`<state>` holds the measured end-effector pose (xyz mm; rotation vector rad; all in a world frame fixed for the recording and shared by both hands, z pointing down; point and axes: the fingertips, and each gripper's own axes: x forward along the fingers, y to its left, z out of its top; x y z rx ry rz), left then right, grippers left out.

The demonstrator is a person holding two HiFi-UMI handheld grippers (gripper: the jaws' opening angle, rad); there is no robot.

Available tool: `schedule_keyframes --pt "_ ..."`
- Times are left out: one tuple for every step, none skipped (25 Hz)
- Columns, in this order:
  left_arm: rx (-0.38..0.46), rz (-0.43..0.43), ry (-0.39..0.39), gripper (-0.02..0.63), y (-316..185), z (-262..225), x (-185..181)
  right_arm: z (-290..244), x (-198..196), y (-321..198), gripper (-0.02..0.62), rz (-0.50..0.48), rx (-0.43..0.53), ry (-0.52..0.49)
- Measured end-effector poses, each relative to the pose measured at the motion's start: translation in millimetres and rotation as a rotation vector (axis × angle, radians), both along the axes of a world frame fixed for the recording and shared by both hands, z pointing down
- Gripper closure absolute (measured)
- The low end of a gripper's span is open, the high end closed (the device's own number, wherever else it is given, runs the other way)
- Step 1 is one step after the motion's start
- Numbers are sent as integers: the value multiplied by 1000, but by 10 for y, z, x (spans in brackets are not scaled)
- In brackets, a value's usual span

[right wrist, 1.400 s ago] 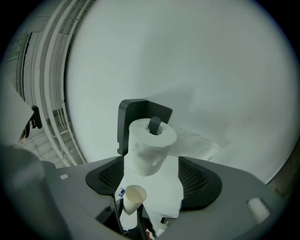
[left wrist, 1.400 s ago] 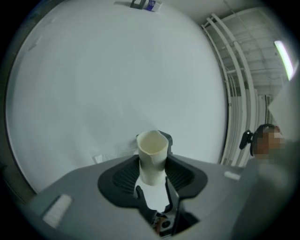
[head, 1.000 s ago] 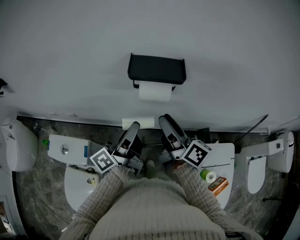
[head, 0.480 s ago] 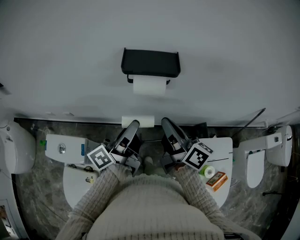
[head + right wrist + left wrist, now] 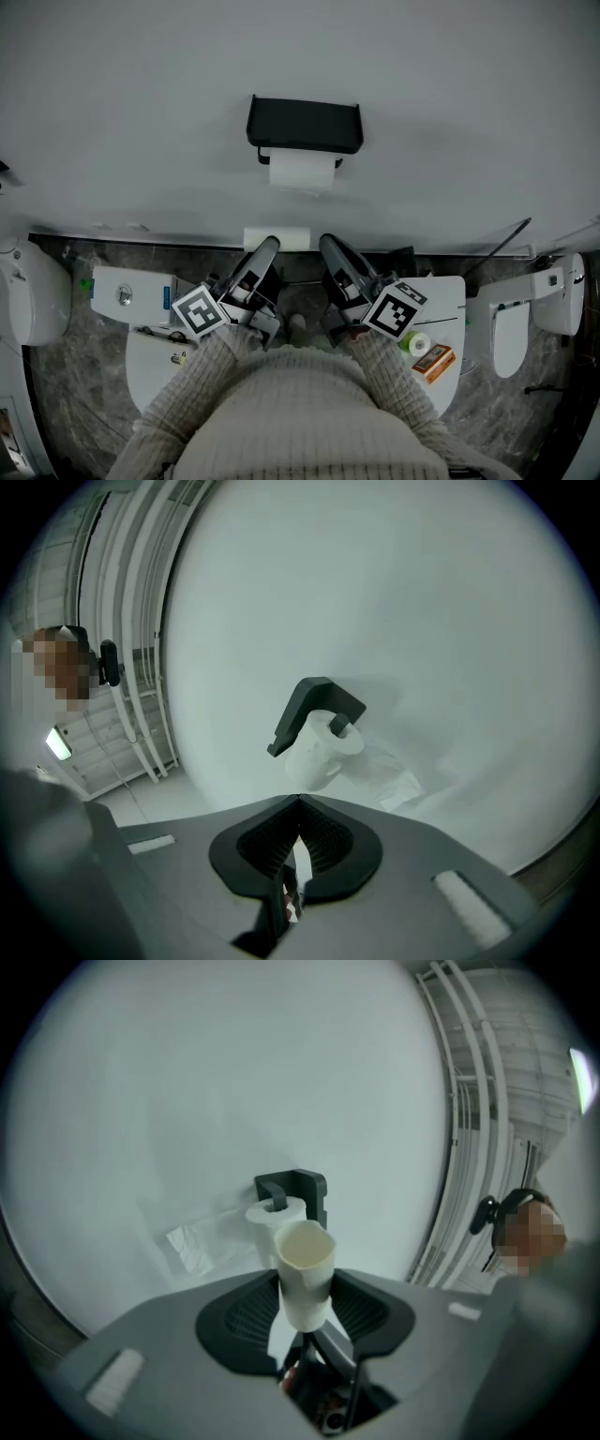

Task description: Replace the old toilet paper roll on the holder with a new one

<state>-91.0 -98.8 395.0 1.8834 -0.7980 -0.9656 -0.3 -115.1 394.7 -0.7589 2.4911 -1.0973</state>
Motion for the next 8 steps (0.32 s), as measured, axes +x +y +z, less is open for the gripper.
schedule_keyframes --pt "1 1 -1 446 -2 -4 -2 -9 -1 0 595 -2 3 4" --pt "3 2 -3 446 -7 -9 -5 -16 1 0 595 -3 6 8" --pt "7 5 -7 446 -13 -16 -9 -20 3 -1 595 -3 10 12" --pt "12 7 -12 446 -21 -27 -15 -24 4 -3 595 -4 15 16" --pt "18 10 -18 446 -28 -40 -22 -29 3 -6 595 -5 20 18" --pt "24 13 -23 446 -35 -55 -29 -36 1 -9 595 -6 25 20" --pt "30 16 -29 446 -42 -69 -36 -44 -2 -13 595 -7 30 20" --pt "36 19 -35 446 -49 -84 -44 -52 -4 -16 595 -7 36 20"
